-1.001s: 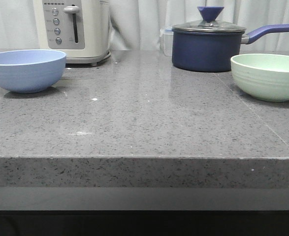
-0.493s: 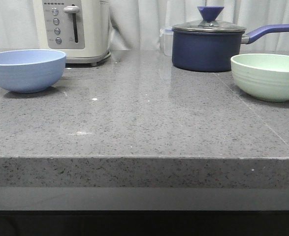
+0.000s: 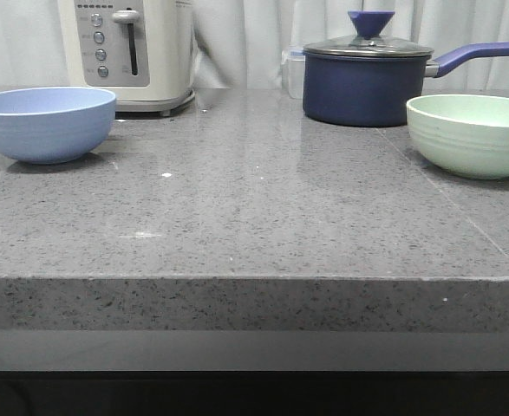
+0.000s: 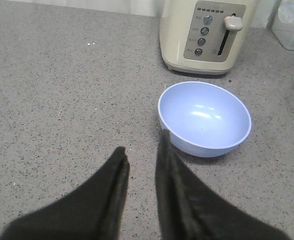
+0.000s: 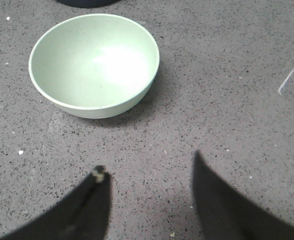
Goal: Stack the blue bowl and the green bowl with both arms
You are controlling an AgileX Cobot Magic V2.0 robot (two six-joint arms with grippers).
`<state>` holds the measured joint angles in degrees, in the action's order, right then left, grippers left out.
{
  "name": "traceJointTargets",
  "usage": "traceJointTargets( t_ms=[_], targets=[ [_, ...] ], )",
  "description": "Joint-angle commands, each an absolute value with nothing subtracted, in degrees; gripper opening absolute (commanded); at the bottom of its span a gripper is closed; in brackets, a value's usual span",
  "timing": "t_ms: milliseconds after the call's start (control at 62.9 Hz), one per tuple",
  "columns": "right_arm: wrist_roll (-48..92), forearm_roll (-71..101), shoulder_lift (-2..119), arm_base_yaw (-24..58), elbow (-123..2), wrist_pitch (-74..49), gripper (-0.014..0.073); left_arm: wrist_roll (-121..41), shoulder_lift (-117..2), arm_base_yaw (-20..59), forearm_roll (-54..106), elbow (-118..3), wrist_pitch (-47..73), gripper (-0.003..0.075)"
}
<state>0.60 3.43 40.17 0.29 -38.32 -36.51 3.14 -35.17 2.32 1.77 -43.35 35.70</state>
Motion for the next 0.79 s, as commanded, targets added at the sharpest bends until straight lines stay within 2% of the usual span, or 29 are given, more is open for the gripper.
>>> traceJointTargets(
  t_ms=[0,64,111,461,779],
  targets=[
    [0.82,2.76,40.64,0.06,-40.16,-33.27,0.0552,3.13,-35.60,2.40,2.11,-45.07,30.65,0.0407],
    [0.82,2.76,41.04,0.06,-40.16,-33.51,0.0556,3.13,-35.60,2.40,2.11,-45.07,30.61,0.0485],
    [0.82,2.82,41.07,0.06,-40.16,-33.69,0.0554,3.13,-35.60,2.40,2.11,-45.07,30.61,0.0504],
    [0.82,4.16,46.34,0.06,-42.70,-36.72,0.0554,2.67,-35.60,3.14,2.70,-45.07,30.02,0.0491],
    [0.82,4.16,55.67,0.00,-52.12,-41.44,0.0554,2.67,-35.60,13.83,2.28,-45.07,29.80,0.0491]
  ],
)
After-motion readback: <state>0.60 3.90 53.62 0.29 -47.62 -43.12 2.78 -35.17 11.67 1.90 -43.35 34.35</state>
